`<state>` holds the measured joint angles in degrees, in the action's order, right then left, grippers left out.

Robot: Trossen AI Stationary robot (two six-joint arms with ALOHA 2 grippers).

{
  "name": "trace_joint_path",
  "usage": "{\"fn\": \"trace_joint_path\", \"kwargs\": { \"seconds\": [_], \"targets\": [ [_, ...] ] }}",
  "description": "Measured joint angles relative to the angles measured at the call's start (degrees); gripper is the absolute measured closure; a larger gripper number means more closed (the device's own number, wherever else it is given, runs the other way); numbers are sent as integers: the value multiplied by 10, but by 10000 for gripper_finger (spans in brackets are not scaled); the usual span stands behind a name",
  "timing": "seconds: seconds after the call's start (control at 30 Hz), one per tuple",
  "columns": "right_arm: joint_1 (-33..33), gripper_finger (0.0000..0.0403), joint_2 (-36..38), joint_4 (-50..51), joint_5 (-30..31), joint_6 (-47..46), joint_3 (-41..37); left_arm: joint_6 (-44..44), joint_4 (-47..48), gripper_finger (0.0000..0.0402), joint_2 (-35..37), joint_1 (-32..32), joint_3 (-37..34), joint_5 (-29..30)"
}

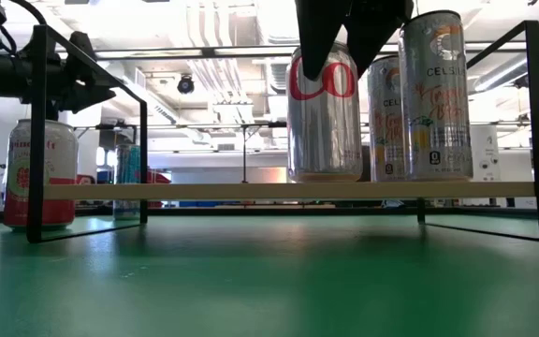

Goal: Place canned beverage on shelf
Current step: Put the red and silver soda can on the shelf and align with the other red and silver soda can

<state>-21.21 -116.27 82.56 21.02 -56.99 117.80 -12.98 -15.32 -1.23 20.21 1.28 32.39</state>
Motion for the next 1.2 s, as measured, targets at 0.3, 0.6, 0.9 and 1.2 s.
{"fn": "trace_joint_path", "kwargs": {
  "seconds": [0.3, 0.6, 0.9, 1.2],
  "targets": [
    [2, 32, -1, 3, 0, -1, 12, 0, 0, 264, 0, 0, 0, 0],
    [1, 32, -1, 69, 1, -23, 67, 0, 0, 264, 0, 0, 0, 0],
    [1, 32, 9, 75, 2, 6, 99, 0, 0, 264, 0, 0, 0, 0],
    [-6, 32, 12, 13, -5, 93, 129, 0, 0, 264, 0, 0, 0, 0]
  ]
}}
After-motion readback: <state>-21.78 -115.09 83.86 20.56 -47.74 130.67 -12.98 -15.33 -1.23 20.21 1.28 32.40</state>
